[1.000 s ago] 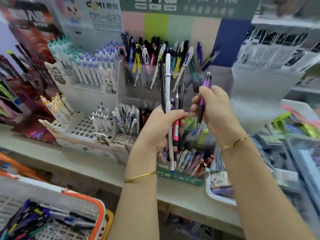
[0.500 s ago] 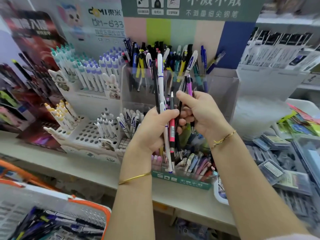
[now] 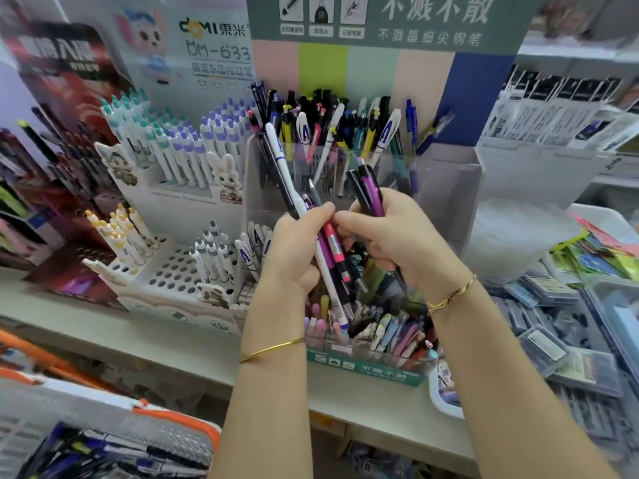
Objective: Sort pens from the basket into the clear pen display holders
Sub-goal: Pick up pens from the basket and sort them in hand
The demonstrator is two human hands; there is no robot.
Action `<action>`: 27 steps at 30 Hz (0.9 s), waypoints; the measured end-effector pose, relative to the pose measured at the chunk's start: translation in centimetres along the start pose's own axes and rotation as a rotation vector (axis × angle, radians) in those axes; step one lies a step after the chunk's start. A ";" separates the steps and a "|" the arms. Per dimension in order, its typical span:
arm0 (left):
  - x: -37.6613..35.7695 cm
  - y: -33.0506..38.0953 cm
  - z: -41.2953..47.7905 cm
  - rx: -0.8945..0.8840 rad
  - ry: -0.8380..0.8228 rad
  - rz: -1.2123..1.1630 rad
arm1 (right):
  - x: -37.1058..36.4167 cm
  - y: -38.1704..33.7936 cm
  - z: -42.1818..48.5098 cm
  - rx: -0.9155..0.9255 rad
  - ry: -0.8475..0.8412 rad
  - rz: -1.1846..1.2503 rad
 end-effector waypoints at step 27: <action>0.3 0.2 0.2 0.001 0.109 -0.200 | 2.7 -0.5 2.1 0.030 0.490 0.371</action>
Point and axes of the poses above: each hand's wrist, its own z-axis towards the middle knuckle, its own x-axis out of the back of the hand, y = z × x, the point moved 3 cm from there along z, towards the middle knuckle, and after that the axes turned 5 degrees about -x, right-handed, at the moved point
